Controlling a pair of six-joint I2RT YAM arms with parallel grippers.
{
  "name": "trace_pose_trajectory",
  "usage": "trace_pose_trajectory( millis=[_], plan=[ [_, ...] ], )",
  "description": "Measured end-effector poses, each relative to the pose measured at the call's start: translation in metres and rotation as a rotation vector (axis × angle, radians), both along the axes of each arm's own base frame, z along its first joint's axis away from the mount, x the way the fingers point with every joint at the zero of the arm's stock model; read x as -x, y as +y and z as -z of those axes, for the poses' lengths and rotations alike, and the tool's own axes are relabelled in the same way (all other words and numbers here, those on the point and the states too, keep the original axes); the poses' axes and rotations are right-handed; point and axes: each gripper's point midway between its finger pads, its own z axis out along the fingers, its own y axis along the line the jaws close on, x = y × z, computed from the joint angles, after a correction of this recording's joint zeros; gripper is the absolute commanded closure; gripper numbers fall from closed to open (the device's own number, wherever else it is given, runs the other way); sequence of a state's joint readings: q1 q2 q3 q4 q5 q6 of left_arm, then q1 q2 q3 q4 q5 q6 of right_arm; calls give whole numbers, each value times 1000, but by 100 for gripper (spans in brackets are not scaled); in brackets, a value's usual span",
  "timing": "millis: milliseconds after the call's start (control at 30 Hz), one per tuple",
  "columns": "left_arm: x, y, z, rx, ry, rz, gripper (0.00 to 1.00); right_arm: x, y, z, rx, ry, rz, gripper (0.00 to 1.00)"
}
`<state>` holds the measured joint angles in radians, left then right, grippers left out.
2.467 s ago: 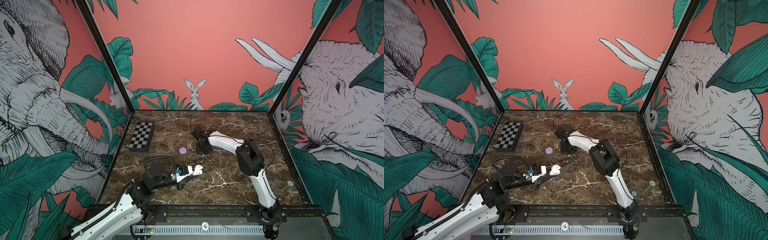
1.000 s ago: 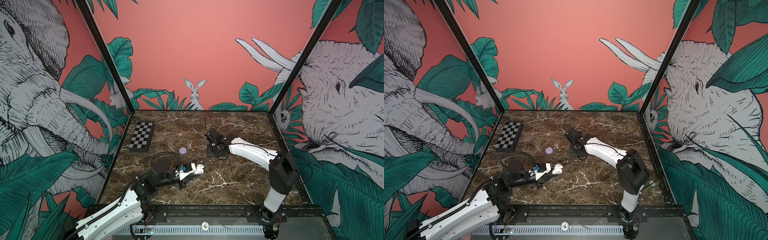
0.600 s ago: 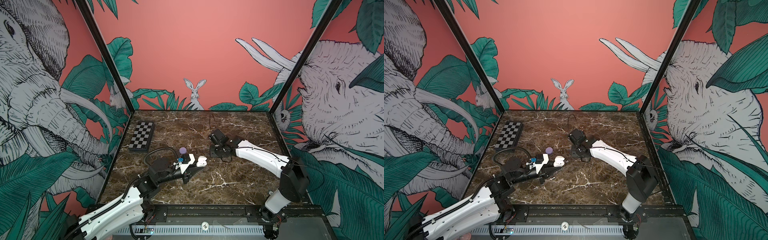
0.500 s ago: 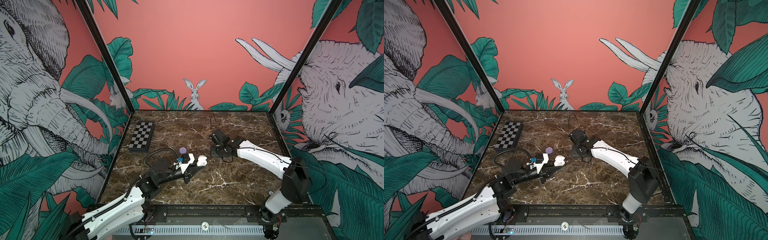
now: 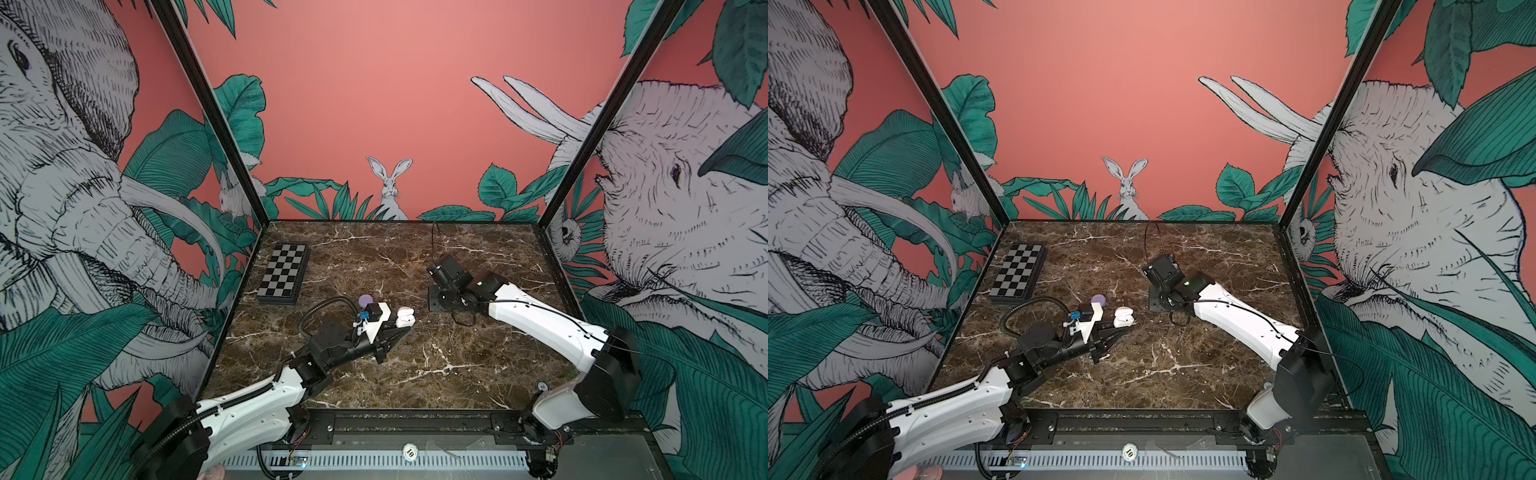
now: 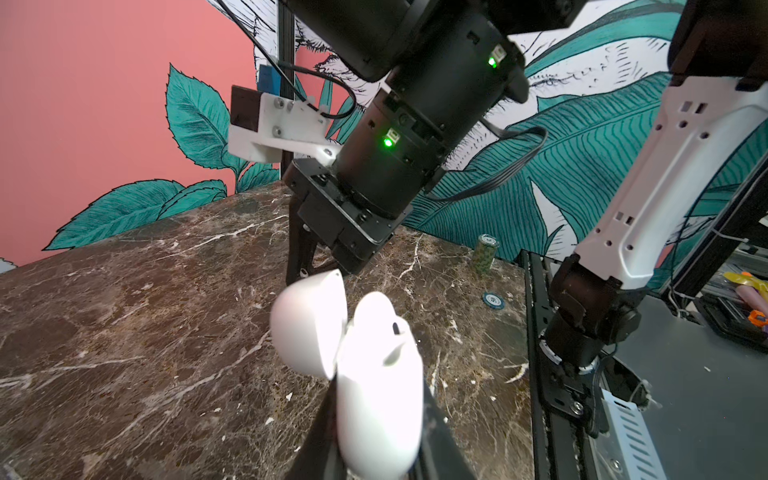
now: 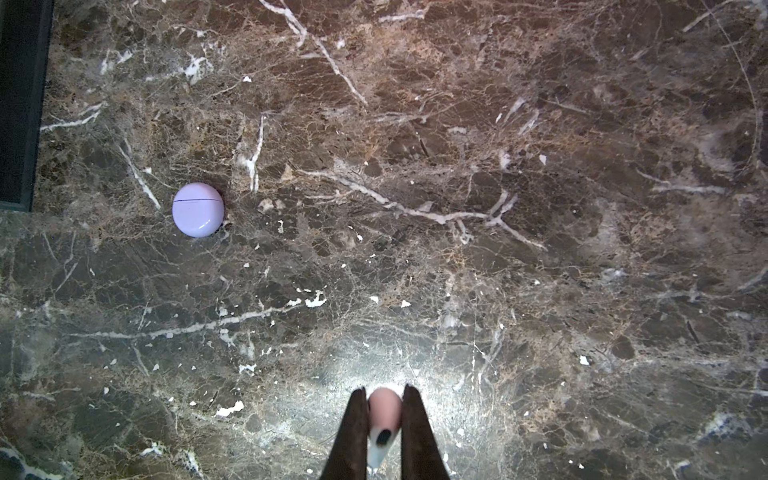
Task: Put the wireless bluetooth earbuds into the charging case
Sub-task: 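Lift the earbud with the right gripper and carry it toward the case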
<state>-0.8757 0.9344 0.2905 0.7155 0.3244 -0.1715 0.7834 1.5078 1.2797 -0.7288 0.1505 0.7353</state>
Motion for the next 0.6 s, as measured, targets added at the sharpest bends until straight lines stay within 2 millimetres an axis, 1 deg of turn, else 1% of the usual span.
trace_pose_trajectory(
  millis=[200,333,467,600],
  plan=[
    [-6,-3,12,-1,25,-18,100,3,-2,-10,-3,-23,-9,100],
    [-8,-5,14,1,28,-19,100,6,-2,-19,-11,-41,-16,100],
    [-9,-7,15,2,27,-19,100,4,2,-33,-24,-68,-24,100],
    [-11,-8,17,2,27,-20,100,7,2,-48,-41,-97,-34,100]
  ],
)
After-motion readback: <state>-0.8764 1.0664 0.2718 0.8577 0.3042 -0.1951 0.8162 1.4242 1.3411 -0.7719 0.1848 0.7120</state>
